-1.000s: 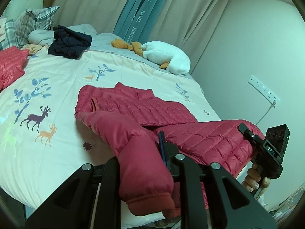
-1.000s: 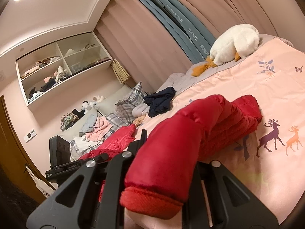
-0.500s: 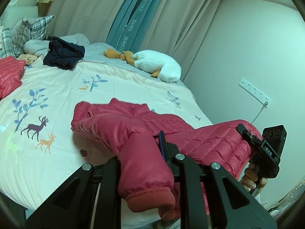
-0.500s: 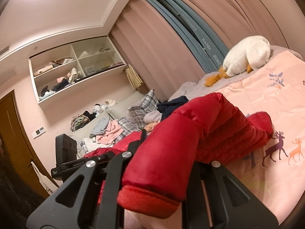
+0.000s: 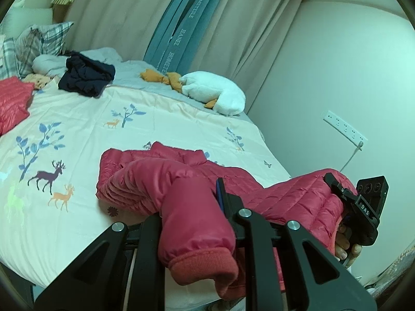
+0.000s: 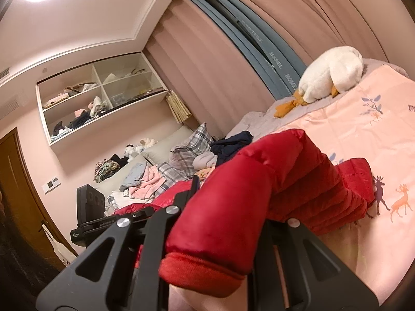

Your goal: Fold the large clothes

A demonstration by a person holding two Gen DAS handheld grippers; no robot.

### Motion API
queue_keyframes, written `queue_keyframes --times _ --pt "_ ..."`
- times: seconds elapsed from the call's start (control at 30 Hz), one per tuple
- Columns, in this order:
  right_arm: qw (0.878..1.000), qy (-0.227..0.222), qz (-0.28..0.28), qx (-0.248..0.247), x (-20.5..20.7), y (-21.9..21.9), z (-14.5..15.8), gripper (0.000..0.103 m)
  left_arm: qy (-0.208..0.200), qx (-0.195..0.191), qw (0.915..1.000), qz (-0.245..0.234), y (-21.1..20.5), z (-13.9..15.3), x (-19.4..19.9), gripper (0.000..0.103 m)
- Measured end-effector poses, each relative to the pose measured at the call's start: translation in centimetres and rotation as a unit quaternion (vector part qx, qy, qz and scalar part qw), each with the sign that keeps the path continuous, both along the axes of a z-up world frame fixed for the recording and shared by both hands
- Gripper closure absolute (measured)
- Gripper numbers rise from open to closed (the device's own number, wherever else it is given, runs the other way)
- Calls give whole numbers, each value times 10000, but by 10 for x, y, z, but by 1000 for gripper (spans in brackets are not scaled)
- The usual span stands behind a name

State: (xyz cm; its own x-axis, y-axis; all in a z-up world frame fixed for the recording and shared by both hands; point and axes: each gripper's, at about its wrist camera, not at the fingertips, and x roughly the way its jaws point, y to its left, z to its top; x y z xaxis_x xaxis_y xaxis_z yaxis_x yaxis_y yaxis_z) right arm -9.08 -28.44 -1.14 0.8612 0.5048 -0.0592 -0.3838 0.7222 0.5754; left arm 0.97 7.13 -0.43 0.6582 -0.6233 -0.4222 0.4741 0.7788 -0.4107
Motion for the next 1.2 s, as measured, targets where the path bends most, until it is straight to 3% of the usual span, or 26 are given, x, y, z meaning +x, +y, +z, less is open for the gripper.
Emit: queue_keyframes --times 0.43,1.2 --pt "9979 414 -335 378 36 -17 -25 88 364 37 9990 254 0 -20 29 86" --pt "9951 615 -741 227 70 -23 -32 87 500 158 9966 632 4 -32 61 84"
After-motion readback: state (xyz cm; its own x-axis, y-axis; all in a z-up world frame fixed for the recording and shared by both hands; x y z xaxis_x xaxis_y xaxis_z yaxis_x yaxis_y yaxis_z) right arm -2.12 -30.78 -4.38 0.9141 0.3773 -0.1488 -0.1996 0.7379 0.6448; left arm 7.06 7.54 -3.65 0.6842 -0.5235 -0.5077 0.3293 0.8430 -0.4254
